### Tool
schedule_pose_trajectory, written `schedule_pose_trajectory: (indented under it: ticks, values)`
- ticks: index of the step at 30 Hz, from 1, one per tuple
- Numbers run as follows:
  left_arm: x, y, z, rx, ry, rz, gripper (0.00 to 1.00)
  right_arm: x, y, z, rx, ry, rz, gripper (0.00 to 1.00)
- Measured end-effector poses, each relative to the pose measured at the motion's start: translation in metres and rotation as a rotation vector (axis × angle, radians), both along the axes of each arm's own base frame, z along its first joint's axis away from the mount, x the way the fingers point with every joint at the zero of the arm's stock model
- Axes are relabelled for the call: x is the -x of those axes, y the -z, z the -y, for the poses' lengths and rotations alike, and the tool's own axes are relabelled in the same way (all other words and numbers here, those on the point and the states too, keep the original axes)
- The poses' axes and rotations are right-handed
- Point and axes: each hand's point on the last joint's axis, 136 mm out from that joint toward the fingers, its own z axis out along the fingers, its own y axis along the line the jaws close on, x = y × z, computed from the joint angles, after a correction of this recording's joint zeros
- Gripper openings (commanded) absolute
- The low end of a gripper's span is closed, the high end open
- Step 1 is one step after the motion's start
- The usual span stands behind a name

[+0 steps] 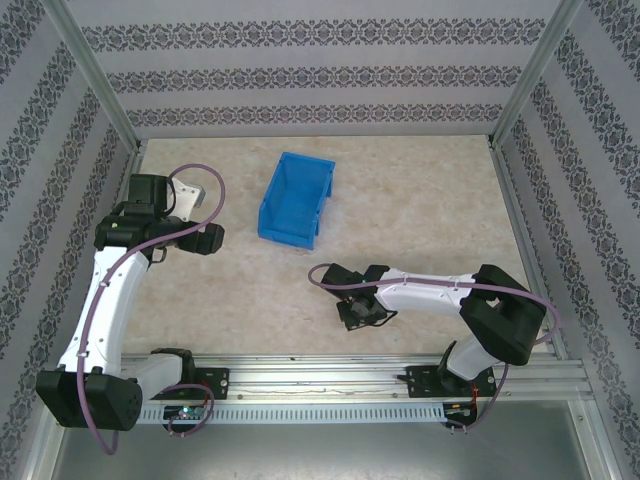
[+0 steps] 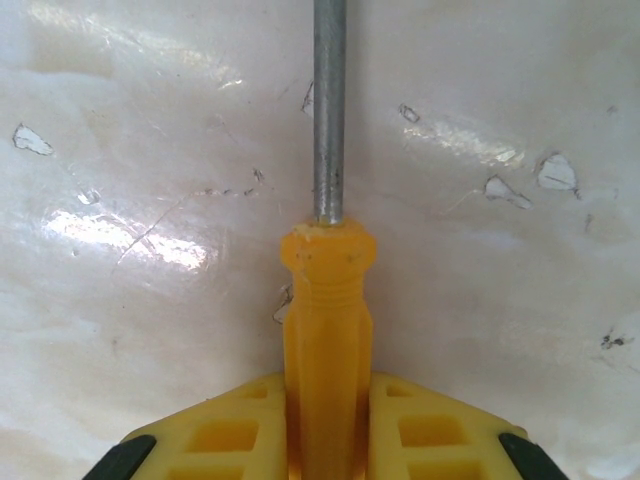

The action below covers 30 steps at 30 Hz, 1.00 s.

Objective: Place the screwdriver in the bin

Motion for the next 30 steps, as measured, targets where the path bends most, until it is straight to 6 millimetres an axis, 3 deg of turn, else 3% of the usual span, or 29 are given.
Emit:
schedule_pose_trajectory:
  ticks: [15,23,30]
  values:
    - [0.003,0.002,0.012,0.044,0.058,-0.013,0.99,-0.009,-0.008,0.004,0.008,0.003,0.029,0.19]
    - [-0.002,0.014,0.014,0.048,0.064,-0.06,0.99,-0.023,-0.048,-0.011,-0.067,-0.008,0.103,0.2]
    - [-0.004,0.01,0.014,0.048,0.064,-0.051,0.99,-0.045,-0.103,-0.04,-0.168,-0.031,0.184,0.21]
